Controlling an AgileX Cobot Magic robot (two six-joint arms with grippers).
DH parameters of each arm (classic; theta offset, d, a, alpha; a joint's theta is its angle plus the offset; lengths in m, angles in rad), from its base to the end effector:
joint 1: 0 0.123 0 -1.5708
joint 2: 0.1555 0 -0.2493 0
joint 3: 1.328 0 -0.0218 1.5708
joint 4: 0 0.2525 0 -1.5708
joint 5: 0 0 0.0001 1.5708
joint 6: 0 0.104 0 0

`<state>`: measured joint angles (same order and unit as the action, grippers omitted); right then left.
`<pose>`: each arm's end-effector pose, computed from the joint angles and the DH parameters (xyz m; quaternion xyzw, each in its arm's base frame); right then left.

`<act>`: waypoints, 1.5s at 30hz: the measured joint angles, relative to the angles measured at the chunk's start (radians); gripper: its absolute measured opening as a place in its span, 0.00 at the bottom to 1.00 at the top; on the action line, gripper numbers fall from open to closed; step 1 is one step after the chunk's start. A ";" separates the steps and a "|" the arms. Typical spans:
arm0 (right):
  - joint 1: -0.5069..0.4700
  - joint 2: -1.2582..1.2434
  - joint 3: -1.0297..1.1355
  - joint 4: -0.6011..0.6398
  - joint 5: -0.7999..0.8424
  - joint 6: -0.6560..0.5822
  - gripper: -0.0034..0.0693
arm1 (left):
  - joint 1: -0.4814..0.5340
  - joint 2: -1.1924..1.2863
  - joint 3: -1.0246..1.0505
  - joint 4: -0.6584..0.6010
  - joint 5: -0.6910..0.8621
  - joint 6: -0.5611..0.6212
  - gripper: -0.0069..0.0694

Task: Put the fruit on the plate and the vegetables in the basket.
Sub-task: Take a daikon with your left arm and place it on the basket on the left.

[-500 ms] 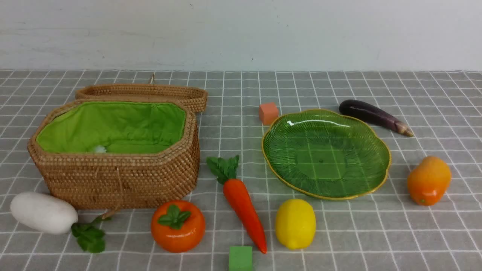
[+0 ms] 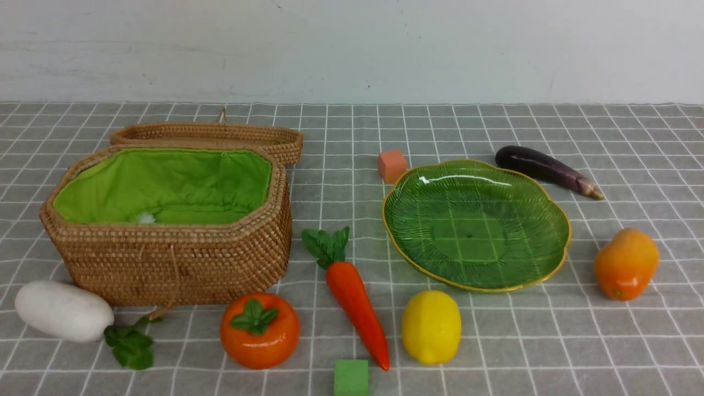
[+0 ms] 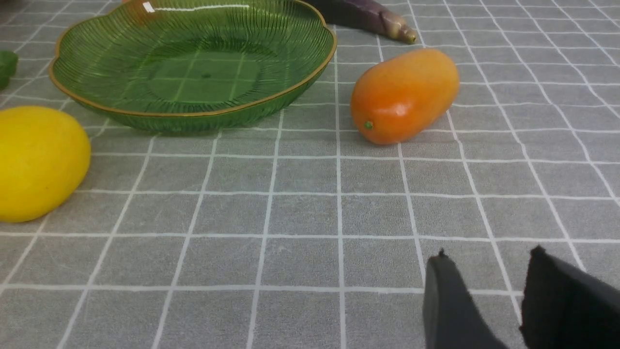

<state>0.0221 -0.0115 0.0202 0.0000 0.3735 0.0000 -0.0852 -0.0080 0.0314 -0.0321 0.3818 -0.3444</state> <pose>0.1027 0.0023 0.1700 -0.0089 0.8033 0.0066 0.5955 0.1023 -0.0100 0.1649 -0.1132 0.8021 -0.1382 0.5698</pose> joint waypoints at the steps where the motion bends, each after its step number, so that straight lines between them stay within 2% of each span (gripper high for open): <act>1: 0.000 0.000 0.000 0.000 0.000 0.000 0.38 | 0.000 0.000 0.000 0.000 -0.004 -0.001 0.40; 6: 0.000 0.000 0.000 0.000 0.000 0.000 0.38 | 0.000 0.000 0.000 -0.063 -0.092 -0.057 0.40; 9: 0.000 0.000 0.000 0.000 0.000 0.000 0.38 | 0.000 0.000 0.000 -0.201 -0.218 -0.156 0.40; 12: 0.000 0.000 0.000 0.000 0.000 0.000 0.38 | 0.000 0.000 0.000 -0.296 -0.331 -0.200 0.40; 17: 0.000 0.000 0.000 -0.011 -0.011 -0.006 0.38 | -0.001 0.000 0.000 -0.349 -0.429 -0.225 0.39; 19: 0.000 0.000 0.002 -0.026 -0.029 -0.012 0.38 | -0.005 0.000 -0.009 -0.349 -0.408 -0.226 0.36; 21: 0.000 0.000 0.006 -0.011 -0.093 0.022 0.38 | -0.016 0.000 -0.073 -0.343 -0.297 -0.226 0.26; 25: 0.000 0.000 0.006 0.157 -0.209 0.228 0.38 | -0.036 0.005 -0.223 -0.317 -0.061 -0.200 0.07; 26: 0.000 0.000 0.006 0.165 -0.214 0.247 0.38 | -0.038 0.007 -0.231 -0.316 -0.036 -0.192 0.07; 28: 0.000 0.000 0.006 0.234 -0.266 0.334 0.37 | -0.041 0.056 -0.320 -0.311 0.114 -0.131 0.07; 31: 0.005 0.000 -0.002 0.271 -0.270 0.403 0.36 | -0.041 0.148 -0.393 -0.305 0.283 -0.052 0.07; 34: 0.069 0.024 -0.124 0.301 -0.087 0.414 0.28 | -0.041 0.310 -0.491 -0.302 0.484 0.032 0.07; 36: 0.136 0.090 -0.253 0.301 0.047 0.328 0.23 | -0.041 0.418 -0.543 -0.298 0.556 0.070 0.07; 37: 0.143 0.107 -0.268 0.301 0.075 0.305 0.22 | -0.041 0.428 -0.547 -0.297 0.564 0.074 0.07; 39: 0.235 0.241 -0.466 0.301 0.257 0.162 0.17 | -0.041 0.536 -0.592 -0.285 0.585 0.104 0.07; 45: 0.357 0.510 -0.798 0.301 0.635 -0.018 0.14 | -0.041 0.738 -0.669 -0.187 0.526 0.119 0.07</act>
<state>0.3789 0.4981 -0.7783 0.3011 1.0089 -0.0178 -0.1262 0.7298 -0.6380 -0.2195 0.9078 -0.2252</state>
